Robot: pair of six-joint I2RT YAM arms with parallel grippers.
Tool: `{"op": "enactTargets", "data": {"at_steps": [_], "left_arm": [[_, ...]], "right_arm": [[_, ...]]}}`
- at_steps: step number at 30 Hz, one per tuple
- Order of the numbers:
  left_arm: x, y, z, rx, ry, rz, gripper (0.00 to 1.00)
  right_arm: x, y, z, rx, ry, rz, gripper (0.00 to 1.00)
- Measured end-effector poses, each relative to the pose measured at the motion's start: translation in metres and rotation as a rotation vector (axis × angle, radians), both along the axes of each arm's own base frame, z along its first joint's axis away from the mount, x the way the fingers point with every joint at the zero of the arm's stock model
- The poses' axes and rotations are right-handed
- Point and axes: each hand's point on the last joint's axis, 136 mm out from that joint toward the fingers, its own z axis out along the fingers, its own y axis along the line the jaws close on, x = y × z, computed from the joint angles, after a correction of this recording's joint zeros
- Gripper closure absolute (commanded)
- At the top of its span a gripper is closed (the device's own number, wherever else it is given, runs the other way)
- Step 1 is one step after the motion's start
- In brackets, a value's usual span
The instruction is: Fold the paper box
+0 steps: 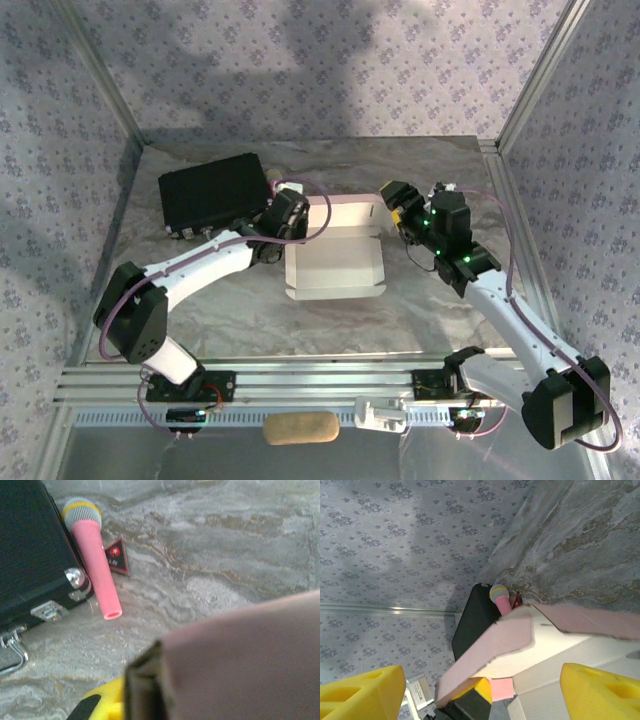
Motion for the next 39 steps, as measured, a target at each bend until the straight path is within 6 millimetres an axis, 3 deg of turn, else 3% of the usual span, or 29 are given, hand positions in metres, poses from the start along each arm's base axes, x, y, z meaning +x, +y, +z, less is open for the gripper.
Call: {"op": "enactTargets", "data": {"at_steps": [17,26,39], "left_arm": [[-0.016,-0.002,-0.002,0.023,0.039,-0.02,1.0],[-0.017,-0.002,-0.002,0.028,0.043,-0.02,1.0],[-0.016,-0.005,0.008,0.039,0.035,-0.013,1.0]], "right_arm": [[0.012,-0.006,-0.005,-0.014,0.018,-0.003,0.32],[0.021,0.004,-0.007,-0.018,0.03,0.027,0.34],[0.013,0.032,-0.004,-0.053,0.022,0.081,0.4]]}}
